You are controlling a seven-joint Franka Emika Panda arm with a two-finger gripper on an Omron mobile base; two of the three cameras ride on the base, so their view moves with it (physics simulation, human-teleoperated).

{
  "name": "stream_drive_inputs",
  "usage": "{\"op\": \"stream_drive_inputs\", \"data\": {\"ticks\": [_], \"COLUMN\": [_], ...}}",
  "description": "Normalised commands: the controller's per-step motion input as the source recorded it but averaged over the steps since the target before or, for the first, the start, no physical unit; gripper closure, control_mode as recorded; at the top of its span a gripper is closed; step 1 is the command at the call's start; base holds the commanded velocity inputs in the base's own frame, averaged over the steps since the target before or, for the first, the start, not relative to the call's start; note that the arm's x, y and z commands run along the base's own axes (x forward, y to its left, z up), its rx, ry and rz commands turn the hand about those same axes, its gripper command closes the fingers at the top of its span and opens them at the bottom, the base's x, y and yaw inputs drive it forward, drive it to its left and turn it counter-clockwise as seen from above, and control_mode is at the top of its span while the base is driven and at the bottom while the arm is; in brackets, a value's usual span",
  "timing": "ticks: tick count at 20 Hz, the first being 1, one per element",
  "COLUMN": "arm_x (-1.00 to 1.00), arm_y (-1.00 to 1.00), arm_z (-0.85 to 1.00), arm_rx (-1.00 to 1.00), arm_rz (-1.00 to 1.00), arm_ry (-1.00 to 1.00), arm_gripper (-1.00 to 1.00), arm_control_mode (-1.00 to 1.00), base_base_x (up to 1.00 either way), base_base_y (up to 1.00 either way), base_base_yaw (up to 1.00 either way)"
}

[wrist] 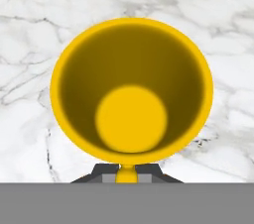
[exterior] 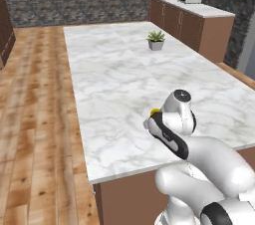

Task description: Clear the mugs and bowl far away from the sink.

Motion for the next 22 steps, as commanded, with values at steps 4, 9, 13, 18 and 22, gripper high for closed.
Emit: {"op": "stream_drive_inputs", "data": {"ticks": [4,9,13,18,22], "arm_x": [0.59,0.56,0.37,0.25,0.29], "arm_y": [0.00,0.00,0.00,0.00,0.00], "arm_z": [-0.30,-0.22,-0.26,-0.30,-0.31], "arm_rx": [-0.01,-0.01,0.00,0.00,0.00], "arm_rz": [0.00,0.00,0.00,0.00,0.00], "arm_ry": [0.00,0.00,0.00,0.00,0.00], "arm_gripper": [1.00,1.00,1.00,1.00,1.00], "arm_control_mode": [-1.00,-1.00,-1.00,-1.00,-1.00], "base_base_x": [0.00,0.00,0.00,0.00,0.00], "base_base_y": [0.00,0.00,0.00,0.00,0.00], "base_base_yaw": [0.00,0.00,0.00,0.00,0.00]}}
